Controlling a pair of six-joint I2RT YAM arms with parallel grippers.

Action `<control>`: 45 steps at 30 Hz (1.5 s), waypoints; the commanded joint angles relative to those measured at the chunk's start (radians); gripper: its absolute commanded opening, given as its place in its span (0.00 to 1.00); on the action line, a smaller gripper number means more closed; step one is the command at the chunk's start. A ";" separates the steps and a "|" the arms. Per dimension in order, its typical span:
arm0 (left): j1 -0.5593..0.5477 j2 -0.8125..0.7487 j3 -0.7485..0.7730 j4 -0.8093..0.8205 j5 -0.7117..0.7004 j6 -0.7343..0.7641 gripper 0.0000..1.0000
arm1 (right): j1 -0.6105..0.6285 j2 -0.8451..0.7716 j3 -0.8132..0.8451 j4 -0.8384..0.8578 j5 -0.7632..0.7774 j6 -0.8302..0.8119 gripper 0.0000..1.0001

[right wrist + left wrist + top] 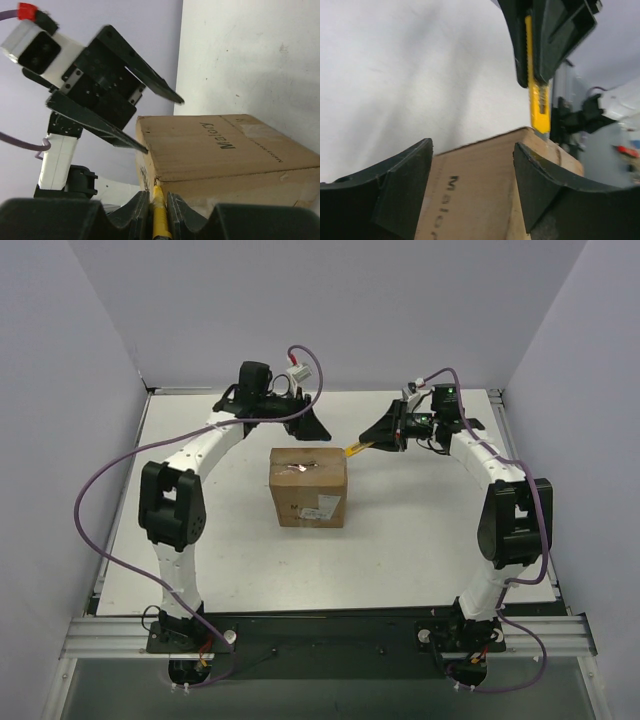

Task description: Unpack the express box

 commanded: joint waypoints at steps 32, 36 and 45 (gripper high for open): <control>-0.391 -0.593 -0.676 0.396 -0.680 1.044 0.83 | 0.005 -0.038 -0.003 -0.141 0.025 -0.056 0.00; -0.391 -0.582 -0.673 0.375 -0.679 1.031 0.82 | 0.006 -0.041 0.000 -0.142 0.028 -0.024 0.00; -0.371 -0.546 -0.650 0.378 -0.711 0.981 0.81 | -0.006 -0.055 -0.028 -0.145 0.007 -0.016 0.00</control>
